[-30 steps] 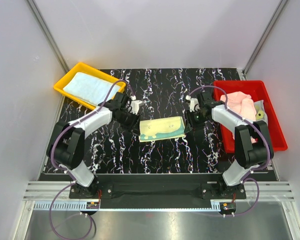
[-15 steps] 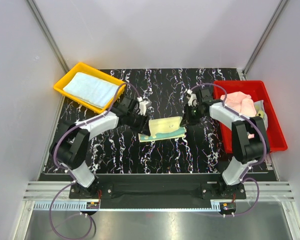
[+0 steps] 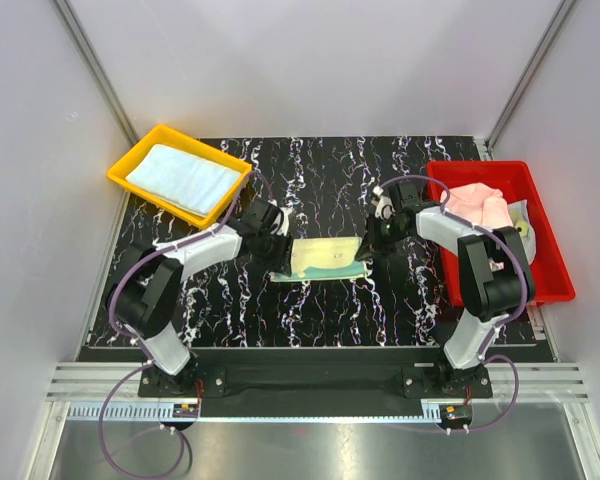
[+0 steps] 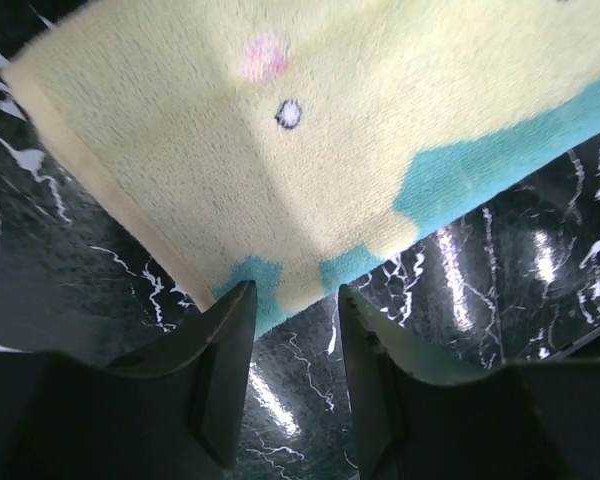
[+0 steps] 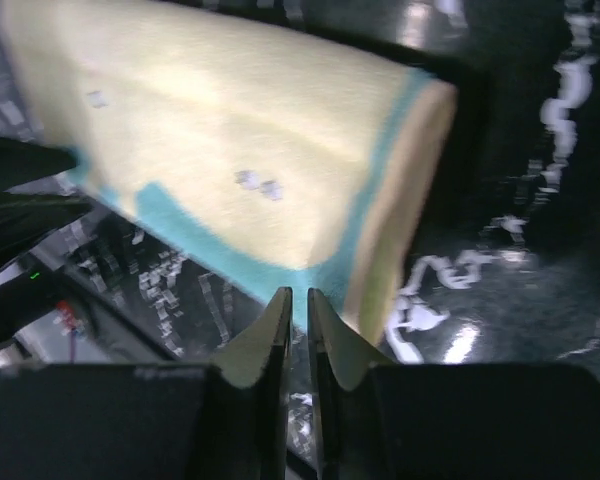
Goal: Fold and stack the towels
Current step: Fold the towel
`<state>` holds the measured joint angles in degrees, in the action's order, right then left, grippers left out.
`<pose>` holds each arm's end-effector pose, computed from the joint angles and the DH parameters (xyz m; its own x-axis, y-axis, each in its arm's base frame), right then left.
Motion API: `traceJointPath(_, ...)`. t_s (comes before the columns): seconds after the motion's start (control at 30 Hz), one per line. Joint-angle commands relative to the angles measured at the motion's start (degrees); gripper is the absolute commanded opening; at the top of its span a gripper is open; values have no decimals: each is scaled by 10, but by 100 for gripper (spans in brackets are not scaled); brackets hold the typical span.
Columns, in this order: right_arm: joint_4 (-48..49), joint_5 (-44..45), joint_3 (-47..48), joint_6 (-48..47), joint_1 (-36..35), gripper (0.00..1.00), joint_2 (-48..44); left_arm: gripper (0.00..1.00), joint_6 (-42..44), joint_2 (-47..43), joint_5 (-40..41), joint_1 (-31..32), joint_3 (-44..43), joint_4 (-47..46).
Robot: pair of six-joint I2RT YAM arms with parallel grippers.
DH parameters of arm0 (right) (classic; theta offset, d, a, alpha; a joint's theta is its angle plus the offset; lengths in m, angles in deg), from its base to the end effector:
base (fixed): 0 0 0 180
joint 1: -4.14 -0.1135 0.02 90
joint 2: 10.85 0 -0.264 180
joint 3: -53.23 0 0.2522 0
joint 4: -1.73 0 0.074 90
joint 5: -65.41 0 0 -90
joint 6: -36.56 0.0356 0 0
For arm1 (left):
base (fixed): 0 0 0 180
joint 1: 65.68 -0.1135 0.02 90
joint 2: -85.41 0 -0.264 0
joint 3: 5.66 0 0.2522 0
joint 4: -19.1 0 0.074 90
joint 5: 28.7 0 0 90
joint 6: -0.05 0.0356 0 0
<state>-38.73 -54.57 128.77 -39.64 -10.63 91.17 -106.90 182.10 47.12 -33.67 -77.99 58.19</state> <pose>0.3260 0.1043 0.1628 -0.9618 -0.0399 -0.2707 -0.1860 0.8209 0.5399 0.2744 -0.1818 0.1746 -0.9025 0.2308 -0.3637 0.3593 0.8691 -0.3399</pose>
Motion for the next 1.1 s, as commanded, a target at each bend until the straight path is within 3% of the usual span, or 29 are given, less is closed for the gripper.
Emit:
traceJointPath(0.0, 38, -113, 23, 38, -8, 17, -42, 45, -21, -49, 5, -1, -41, -1)
traceJointPath(0.07, 72, -185, 25, 28, -18, 17, -21, 46, -39, -49, -51, -2, -31, -43)
traceJointPath(0.2, 102, -214, 19, 40, -22, 15, 33, 46, -55, -13, -44, -3, -15, -61)
traceJointPath(0.4, 158, -177, -53, 55, -22, 13, 42, 46, -69, 15, -11, -6, 28, -83)
traceJointPath(0.6, 152, -135, -75, 49, -11, 11, 91, 46, -75, 14, 15, -7, 55, -95)
traceJointPath(0.77, 146, -147, -71, 50, -8, 11, 63, 46, -78, -12, 13, -14, 48, -86)
traceJointPath(0.93, 76, -138, -26, 40, -8, 12, -5, 48, -69, -59, 27, -25, 6, -36)
traceJointPath(1.07, 45, -100, -24, 18, -8, 13, -21, 48, -75, -91, 6, -25, 33, -51)
